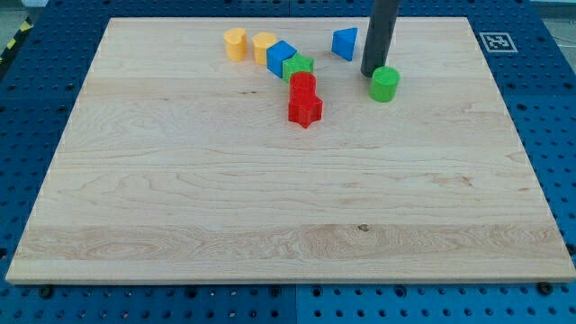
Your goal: Place the blue triangle towards the top right corner of the board
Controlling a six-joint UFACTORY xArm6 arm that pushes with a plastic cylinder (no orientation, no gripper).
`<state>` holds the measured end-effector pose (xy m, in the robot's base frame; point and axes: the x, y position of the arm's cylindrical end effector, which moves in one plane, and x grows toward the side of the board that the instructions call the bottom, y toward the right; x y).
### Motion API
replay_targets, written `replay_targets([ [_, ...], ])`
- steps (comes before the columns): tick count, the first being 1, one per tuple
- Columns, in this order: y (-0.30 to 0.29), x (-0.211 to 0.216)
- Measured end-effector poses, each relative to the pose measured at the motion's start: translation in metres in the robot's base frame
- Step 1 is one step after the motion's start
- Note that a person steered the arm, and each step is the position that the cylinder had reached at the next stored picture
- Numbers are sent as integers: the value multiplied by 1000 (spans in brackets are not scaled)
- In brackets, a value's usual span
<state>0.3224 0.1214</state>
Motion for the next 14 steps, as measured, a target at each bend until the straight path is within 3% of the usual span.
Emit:
replay_targets([
  [2,-51,-15],
  [4,-124,57],
  [7,-83,5],
  [9,-32,-63],
  [11,58,-79],
  [13,73,-79],
  [14,110,-79],
])
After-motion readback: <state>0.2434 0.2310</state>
